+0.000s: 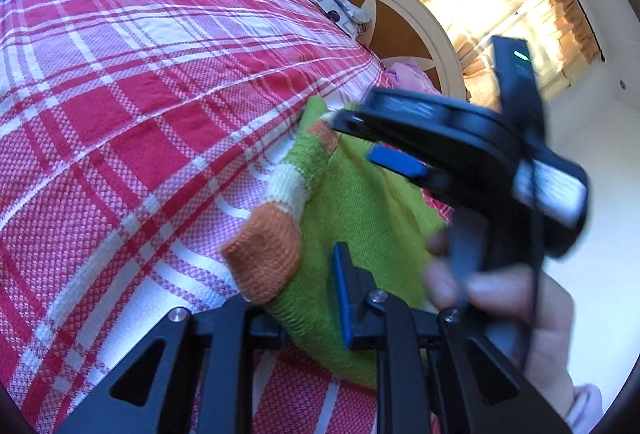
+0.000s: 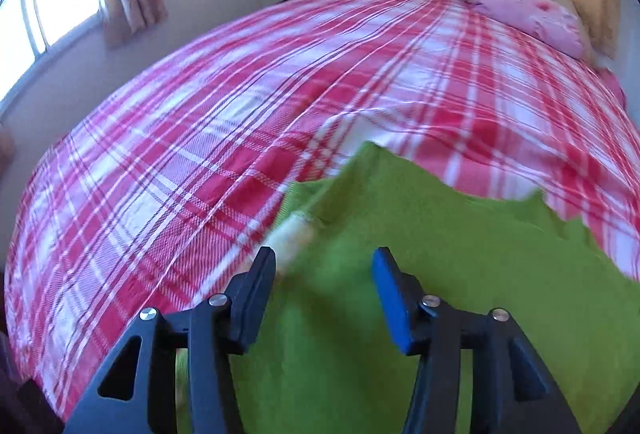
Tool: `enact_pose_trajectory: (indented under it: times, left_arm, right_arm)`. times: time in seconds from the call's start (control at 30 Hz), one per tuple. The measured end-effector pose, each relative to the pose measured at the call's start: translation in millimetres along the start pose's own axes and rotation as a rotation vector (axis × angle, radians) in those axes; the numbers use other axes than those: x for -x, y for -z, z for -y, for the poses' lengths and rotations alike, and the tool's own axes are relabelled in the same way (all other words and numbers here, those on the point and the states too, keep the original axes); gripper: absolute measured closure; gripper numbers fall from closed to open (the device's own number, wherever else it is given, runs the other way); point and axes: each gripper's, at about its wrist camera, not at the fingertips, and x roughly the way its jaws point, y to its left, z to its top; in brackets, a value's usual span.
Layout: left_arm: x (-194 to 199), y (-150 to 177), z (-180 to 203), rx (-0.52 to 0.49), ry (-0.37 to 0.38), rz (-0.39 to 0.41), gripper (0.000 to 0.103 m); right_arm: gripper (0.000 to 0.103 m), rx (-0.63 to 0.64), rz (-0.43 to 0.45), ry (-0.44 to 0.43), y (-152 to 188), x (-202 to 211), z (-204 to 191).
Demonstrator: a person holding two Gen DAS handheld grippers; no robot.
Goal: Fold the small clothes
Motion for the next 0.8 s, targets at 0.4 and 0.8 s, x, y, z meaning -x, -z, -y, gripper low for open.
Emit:
enact_pose_trajectory:
  times: [0.4, 0.8]
  left_arm:
    - [2, 1, -1, 0.015, 0.009, 0.003, 0.084]
    - [8, -1, 14, -0.076, 0.003, 0.006, 0.09]
  right_arm:
    - [0.065, 0.314, -0.073, 0.192, 1, -34, -48]
    - [0.091, -0.056, 0.032, -0.067, -3, 35, 26]
